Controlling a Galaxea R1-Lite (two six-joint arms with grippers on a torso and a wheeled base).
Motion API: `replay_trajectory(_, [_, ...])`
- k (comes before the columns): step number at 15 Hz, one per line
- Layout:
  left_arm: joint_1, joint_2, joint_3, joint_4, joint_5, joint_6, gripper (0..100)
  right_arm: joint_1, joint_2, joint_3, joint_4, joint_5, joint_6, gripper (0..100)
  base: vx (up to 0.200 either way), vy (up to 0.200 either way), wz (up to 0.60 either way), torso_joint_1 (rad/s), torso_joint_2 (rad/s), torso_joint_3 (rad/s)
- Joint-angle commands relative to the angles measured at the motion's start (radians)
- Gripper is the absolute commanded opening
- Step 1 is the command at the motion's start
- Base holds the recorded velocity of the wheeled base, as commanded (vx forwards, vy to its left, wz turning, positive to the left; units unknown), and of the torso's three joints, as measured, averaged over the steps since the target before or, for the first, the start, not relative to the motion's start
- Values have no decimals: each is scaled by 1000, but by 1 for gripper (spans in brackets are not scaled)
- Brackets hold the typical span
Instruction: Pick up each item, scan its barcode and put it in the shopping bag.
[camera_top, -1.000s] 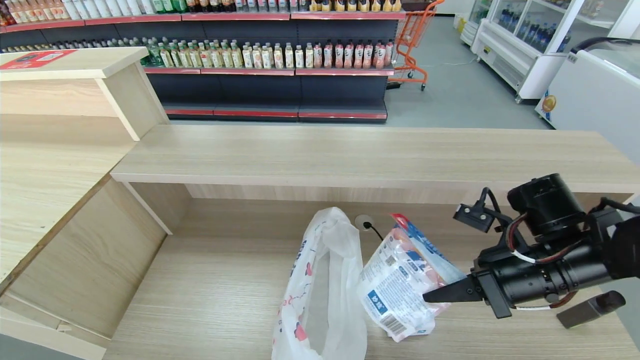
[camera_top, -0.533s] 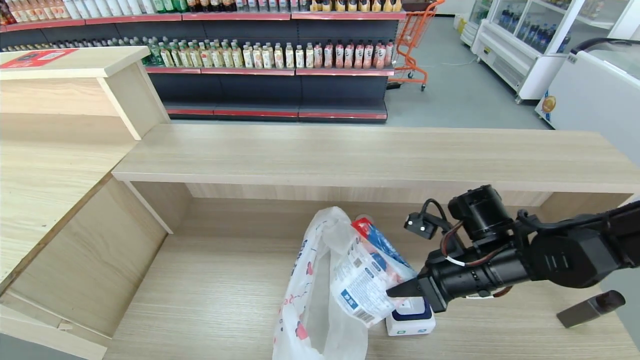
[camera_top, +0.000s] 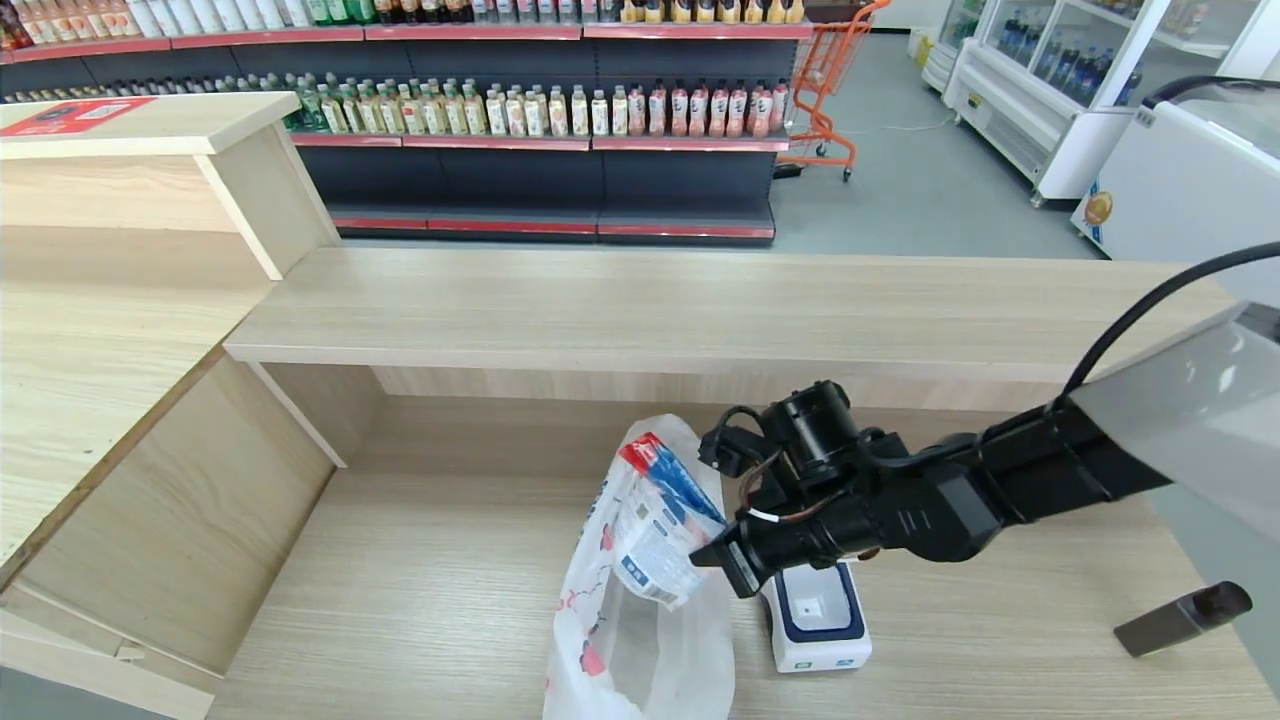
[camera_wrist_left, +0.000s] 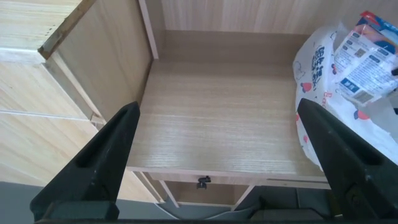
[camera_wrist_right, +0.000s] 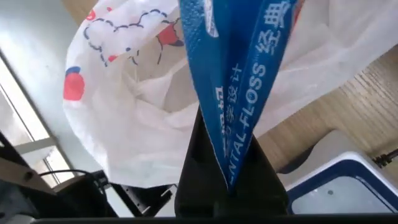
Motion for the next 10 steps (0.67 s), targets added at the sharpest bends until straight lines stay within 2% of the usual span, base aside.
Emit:
replay_trajectory(1, [1,2,0,-1,0,1,100,33,82,-56,-4,-35,-2,0,0,0,0,0,0,0])
replay_trajectory(5, [1,2,0,-1,0,1,100,53,145,-94,-59,-116,-18,0,0,0,0,0,0,0])
replay_trajectory(10, [1,2,0,-1,0,1,100,49,149,-90,-61,-122,-123,0,0,0,0,0,0,0])
